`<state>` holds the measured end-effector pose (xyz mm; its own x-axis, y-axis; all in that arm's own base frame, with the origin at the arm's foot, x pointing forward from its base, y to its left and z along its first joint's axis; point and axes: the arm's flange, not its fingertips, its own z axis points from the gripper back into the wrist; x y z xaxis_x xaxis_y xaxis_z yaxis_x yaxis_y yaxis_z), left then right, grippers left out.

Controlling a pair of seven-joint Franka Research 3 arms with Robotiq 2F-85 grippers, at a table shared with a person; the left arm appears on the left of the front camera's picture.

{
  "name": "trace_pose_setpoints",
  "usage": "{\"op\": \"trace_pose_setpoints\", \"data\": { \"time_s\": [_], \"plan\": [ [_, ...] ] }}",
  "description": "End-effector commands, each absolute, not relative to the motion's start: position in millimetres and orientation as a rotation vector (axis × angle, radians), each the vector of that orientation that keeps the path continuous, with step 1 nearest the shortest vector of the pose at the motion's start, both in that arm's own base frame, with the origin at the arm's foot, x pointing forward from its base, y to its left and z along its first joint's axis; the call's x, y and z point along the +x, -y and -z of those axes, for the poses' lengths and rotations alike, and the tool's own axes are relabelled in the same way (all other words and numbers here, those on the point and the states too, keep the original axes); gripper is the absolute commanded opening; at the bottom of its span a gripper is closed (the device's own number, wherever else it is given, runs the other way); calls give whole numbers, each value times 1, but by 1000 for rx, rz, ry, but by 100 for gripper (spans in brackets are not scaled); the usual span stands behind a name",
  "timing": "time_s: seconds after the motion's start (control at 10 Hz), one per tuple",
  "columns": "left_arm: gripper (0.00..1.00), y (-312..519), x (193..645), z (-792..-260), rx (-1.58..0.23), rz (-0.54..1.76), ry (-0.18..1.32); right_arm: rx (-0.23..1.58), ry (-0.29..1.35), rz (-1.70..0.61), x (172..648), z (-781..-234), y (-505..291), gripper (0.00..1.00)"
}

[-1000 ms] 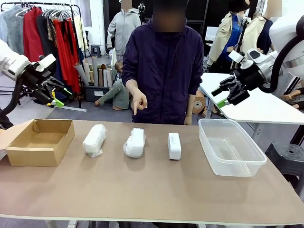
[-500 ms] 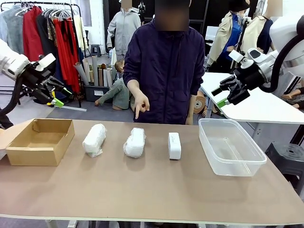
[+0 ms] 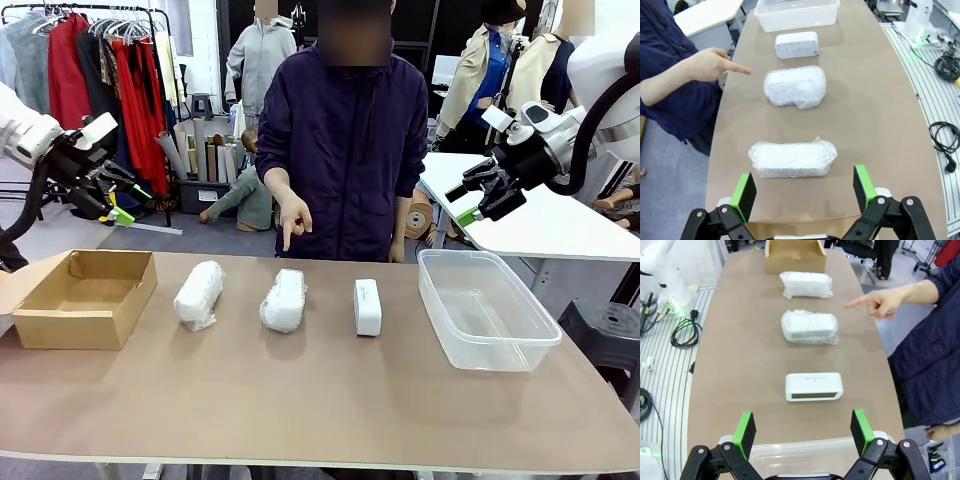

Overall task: Separate and place wrapped and unwrapped clocks.
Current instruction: Pick up the Digital clock indicated by the person.

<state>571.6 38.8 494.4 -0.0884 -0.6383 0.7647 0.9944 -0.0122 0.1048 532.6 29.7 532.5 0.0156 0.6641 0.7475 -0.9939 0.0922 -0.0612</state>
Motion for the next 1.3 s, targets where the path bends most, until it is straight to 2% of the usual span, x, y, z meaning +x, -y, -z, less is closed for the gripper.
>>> {"op": "trace_pose_setpoints", "data": {
  "time_s": [0.0,0.2,0.4,0.6,0.9,1.2],
  "plan": [
    [100,-39,571,-497,-609,1523,770,580,734,-1408,531,-535,-30,100],
    [100,-39,572,-494,-617,1515,763,580,734,-1408,531,-535,-30,100],
    [100,-16,563,-515,-511,1483,619,580,734,-1408,531,-535,-30,100],
    [100,9,554,-535,-442,1416,548,580,734,-1408,531,-535,-30,100],
    [100,56,540,-579,-287,1127,528,580,734,-1408,531,-535,-30,100],
    [100,116,520,-601,-182,1125,514,580,734,-1408,531,-535,-30,100]
  ]
}}
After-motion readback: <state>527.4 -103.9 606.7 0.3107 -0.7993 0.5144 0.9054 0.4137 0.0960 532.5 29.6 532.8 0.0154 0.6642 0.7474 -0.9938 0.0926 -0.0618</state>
